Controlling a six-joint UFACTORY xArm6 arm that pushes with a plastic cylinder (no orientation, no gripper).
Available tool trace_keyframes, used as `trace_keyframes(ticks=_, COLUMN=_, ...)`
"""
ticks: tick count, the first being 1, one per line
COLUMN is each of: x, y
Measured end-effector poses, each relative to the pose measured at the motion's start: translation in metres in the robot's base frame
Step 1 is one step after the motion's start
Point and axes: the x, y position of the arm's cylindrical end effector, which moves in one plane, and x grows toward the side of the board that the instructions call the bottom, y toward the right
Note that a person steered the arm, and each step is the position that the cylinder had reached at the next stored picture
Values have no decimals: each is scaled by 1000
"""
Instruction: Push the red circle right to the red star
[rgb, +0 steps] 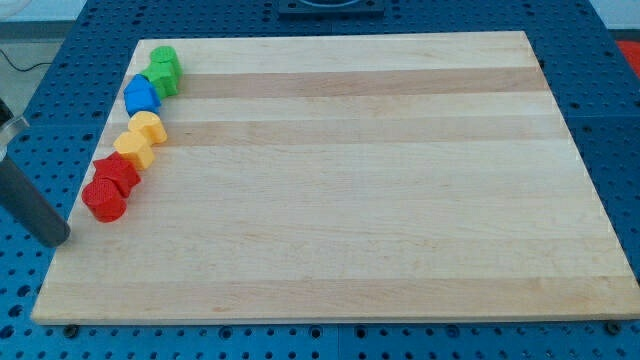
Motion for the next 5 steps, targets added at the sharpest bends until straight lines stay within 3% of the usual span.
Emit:
trace_keyframes(ticks=2, x=-26, y=4)
trace_keyframes(ticks=4, x=-41, y=127)
trace_keyframes(ticks=5, x=-35, y=118)
